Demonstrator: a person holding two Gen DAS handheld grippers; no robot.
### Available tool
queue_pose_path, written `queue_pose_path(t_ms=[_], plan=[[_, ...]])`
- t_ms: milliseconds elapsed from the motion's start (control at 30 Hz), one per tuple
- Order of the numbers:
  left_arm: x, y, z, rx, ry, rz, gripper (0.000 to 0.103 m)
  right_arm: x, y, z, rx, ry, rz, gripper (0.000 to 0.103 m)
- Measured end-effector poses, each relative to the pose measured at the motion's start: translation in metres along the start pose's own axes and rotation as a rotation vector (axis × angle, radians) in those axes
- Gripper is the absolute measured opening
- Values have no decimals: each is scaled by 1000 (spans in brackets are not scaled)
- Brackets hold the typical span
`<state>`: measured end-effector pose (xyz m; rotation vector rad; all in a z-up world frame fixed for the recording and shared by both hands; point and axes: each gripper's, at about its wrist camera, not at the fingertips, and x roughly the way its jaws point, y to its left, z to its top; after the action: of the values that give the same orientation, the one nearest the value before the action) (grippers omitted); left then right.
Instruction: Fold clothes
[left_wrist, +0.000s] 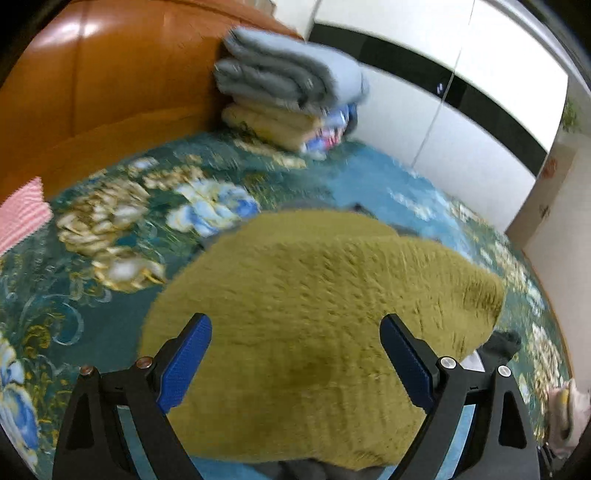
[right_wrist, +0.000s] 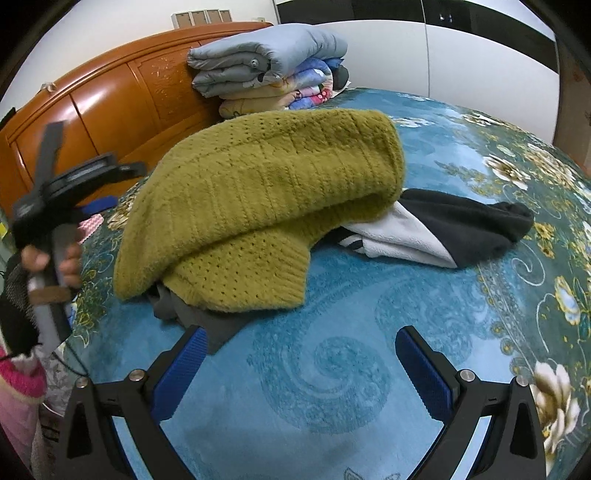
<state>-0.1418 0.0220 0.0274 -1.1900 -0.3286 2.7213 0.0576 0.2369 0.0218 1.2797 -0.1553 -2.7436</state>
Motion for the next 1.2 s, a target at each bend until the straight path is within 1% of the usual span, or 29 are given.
queue_pose_path(t_ms=[67, 100, 200, 267, 300, 333, 400, 467, 500, 633, 733, 800, 833, 933, 967, 1067, 1167, 1200], plan=[[18, -10, -1, 5, 63, 17, 84, -3, -2, -4, 1, 1, -3, 103], [20, -10, -3, -2, 73, 20, 82, -5, -4, -6, -1, 1, -7, 103], [17, -11, -9, -44, 73, 6, 73, -10, -10, -11, 6, 1, -12, 103], [13, -14, -12, -52, 81, 2, 64, -13, -14, -14, 21, -1, -9, 103], [12, -17, -12, -41, 79, 8, 50, -15, -15, -15, 28, -2, -7, 103], [10, -21, -12, -30, 76, 13, 30, -17, -17, -17, 35, -5, -4, 103], [6, -29, -11, -5, 69, 28, 8, -23, -20, -19, 46, -15, 0, 103], [1, -38, -13, 34, 53, 61, 6, -30, -24, -23, 58, -26, 4, 103], [-2, -39, -13, 38, 46, 64, 5, -33, -26, -24, 64, -32, 6, 103], [-34, -52, -17, 72, -27, 39, 4, -52, -41, -31, 105, -70, 5, 103], [-66, -76, -25, 131, -67, -45, 4, -67, -57, -40, 160, -99, 1, 103], [-95, -102, -35, 204, -110, -143, 4, -77, -71, -46, 206, -115, -2, 103], [-104, -112, -39, 229, -120, -180, 4, -81, -77, -50, 228, -123, -3, 103], [-134, -150, -56, 303, -132, -329, 4, -97, -99, -62, 294, -150, -11, 103], [-142, -164, -63, 327, -129, -368, 4, -103, -105, -66, 308, -160, -12, 103], [-162, -203, -86, 412, -118, -452, 4, -123, -122, -81, 344, -195, -27, 103], [-175, -238, -109, 475, -71, -547, 4, -144, -142, -99, 394, -227, -53, 103], [-180, -251, -117, 502, -61, -586, 0, -151, -149, -105, 412, -236, -61, 103]])
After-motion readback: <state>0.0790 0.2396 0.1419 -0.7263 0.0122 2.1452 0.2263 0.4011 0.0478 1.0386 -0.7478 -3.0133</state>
